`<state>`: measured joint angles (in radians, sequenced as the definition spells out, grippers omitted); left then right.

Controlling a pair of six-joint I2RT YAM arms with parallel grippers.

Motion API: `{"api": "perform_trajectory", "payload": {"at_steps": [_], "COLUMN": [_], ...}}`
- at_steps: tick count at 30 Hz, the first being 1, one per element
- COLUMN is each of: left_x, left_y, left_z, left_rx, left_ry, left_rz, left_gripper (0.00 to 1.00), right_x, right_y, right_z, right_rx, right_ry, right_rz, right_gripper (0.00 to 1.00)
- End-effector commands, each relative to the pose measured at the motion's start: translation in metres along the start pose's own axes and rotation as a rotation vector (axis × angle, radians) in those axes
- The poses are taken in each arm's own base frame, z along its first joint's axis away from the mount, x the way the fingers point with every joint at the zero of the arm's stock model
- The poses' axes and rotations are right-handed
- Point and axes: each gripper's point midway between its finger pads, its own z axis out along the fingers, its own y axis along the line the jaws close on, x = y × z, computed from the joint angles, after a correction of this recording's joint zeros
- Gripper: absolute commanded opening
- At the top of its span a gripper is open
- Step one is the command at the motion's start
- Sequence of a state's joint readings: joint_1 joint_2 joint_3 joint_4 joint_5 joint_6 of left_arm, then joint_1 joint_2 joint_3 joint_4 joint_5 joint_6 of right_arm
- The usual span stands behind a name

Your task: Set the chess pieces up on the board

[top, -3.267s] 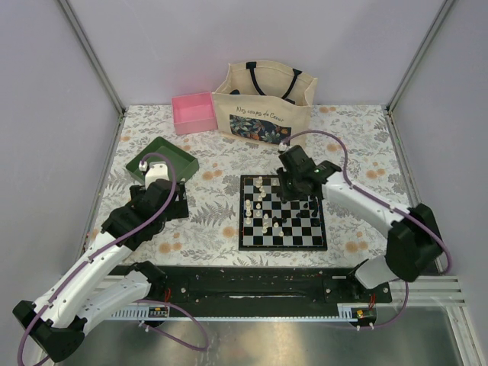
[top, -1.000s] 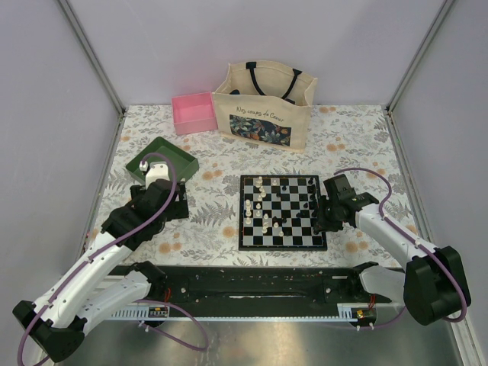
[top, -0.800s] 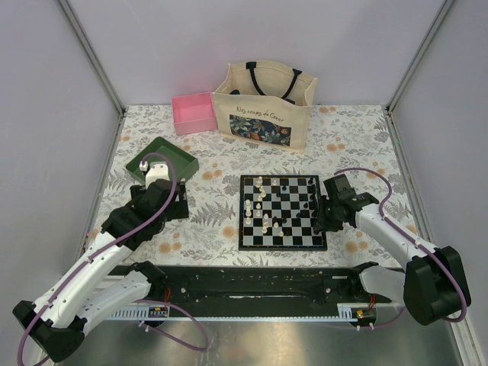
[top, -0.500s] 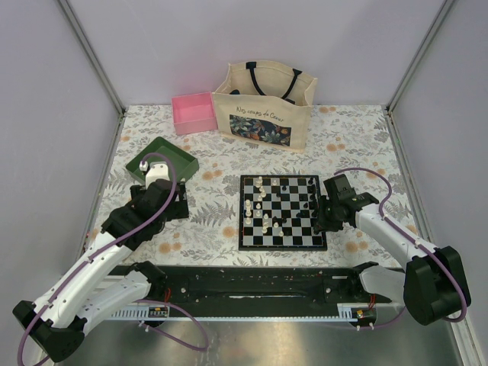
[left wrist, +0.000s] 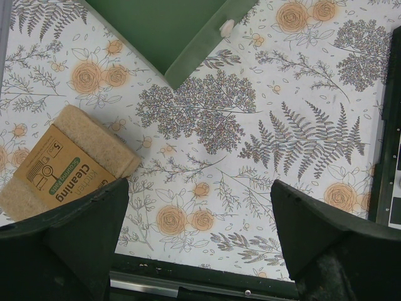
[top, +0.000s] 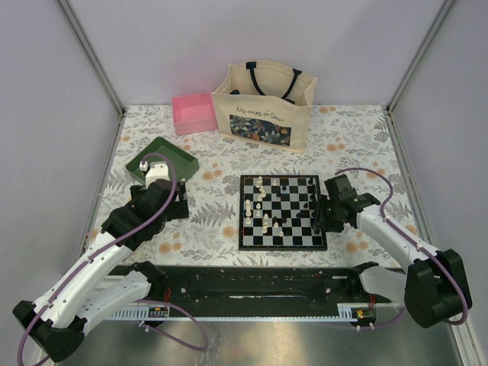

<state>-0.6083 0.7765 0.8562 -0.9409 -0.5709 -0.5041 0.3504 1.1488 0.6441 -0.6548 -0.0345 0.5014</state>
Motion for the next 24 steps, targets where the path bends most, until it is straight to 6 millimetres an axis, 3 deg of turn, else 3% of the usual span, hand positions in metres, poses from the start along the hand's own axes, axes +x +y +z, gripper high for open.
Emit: {"api": "perform_trajectory", "payload": {"at_steps": [1,12,17,24], "left_x": [-0.016,-0.016,-0.016,-0.016], "left_y": [-0.007,-0.006,-0.006,-0.006], "left_z": [-0.003,-0.004,-0.003,-0.004], "left_rx": [0.029,0.029,0.028,0.028], "left_ry": [-0.039,-0.042,-0.039,-0.041], "left_rz": [-0.022,-0.022,-0.023,-0.023], "left_gripper": [0.99,0.99,0.99,0.99], "right_x": [-0.017,-0.031,-0.041,-0.037], "right_y": [0.002,0.021,0.045,0.080], "right_z": [-0.014,-0.048,-0.067,-0.054], "right_rx": [-0.003,-0.108,-0.227,-0.201], "right_ry": [-0.068,-0.162,-0.232,-0.172], "right_rz": [-0.013,-0.011,-0.035,-0.178], "right_gripper": [0.48,0.53,0.55,0.55]}}
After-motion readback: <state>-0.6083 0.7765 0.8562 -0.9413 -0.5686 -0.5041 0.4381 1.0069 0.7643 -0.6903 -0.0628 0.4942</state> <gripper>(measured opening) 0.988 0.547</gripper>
